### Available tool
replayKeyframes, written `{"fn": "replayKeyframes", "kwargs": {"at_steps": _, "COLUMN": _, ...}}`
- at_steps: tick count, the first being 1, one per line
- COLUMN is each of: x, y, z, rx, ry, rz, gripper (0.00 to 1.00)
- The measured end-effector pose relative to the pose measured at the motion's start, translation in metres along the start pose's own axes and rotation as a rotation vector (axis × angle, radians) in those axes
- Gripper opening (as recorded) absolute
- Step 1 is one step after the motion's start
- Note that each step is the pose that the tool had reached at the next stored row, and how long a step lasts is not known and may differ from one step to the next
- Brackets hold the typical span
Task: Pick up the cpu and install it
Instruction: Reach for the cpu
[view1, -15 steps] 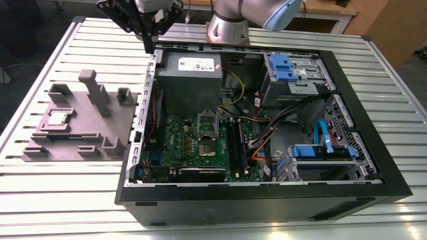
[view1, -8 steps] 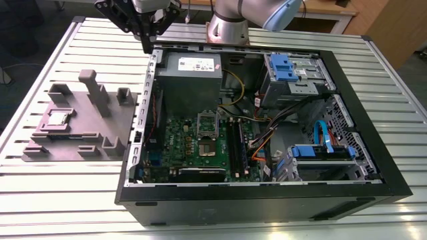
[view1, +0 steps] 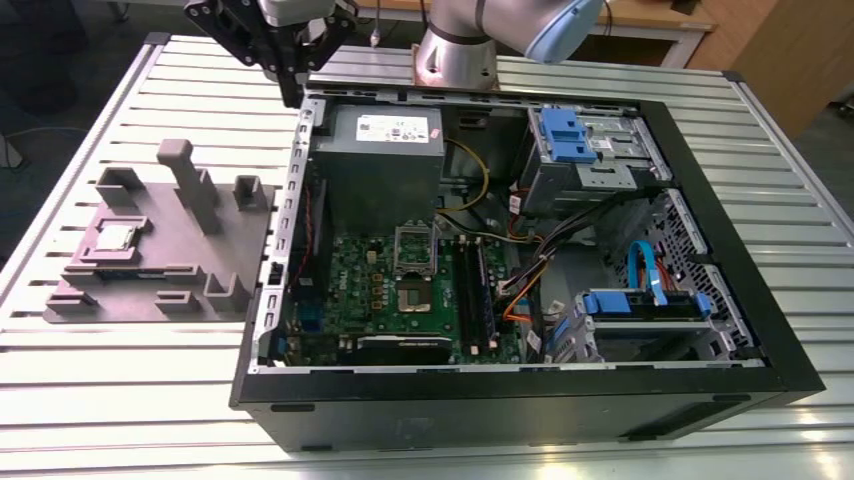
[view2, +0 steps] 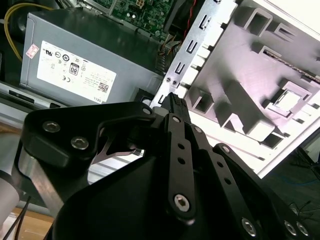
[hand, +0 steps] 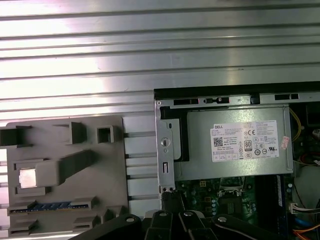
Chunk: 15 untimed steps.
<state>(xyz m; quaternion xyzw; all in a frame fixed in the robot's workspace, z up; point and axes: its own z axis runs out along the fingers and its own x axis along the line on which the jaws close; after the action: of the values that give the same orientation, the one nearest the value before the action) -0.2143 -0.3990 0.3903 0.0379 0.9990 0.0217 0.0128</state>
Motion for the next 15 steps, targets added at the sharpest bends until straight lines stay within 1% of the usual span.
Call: {"fn": "replayKeyframes", "kwargs": {"at_steps": 15, "x": 0.0091, "y": -0.0007, "z": -0.0001, "rx": 0.0, "ry": 0.0, "rz": 0.0, "gripper": 0.11}}
